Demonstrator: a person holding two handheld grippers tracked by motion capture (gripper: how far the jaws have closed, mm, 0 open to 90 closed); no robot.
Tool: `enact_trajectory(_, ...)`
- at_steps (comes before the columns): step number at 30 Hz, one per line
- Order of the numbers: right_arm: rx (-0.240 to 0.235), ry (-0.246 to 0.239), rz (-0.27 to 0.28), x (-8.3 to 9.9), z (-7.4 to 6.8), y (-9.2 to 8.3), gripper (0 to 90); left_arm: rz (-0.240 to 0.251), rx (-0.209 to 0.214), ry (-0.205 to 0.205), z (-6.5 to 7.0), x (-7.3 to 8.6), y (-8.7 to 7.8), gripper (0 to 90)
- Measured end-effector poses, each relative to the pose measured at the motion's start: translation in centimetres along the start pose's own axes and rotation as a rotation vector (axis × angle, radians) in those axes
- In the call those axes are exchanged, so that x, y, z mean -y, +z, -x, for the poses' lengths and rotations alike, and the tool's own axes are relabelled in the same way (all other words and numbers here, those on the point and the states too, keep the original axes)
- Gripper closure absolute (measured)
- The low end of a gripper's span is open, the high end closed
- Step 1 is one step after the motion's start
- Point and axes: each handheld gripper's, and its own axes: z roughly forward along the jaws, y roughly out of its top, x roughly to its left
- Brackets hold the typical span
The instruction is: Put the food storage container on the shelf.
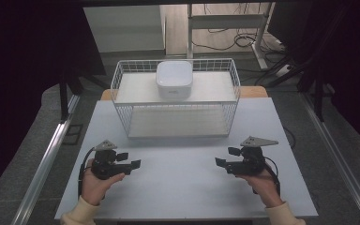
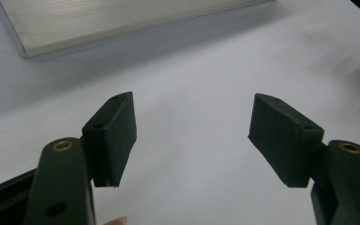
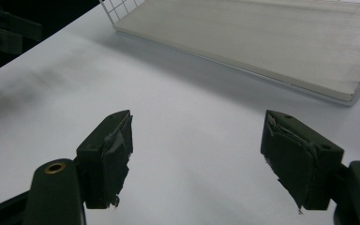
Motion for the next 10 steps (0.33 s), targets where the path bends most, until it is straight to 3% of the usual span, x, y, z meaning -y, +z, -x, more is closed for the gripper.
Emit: enact_trajectory(10,0.003,-0.013,0.007,-0.04,0.00,-0.23,24.9,0.024,-0.011,0.003,-0.10,0.03,-0.18,32.4)
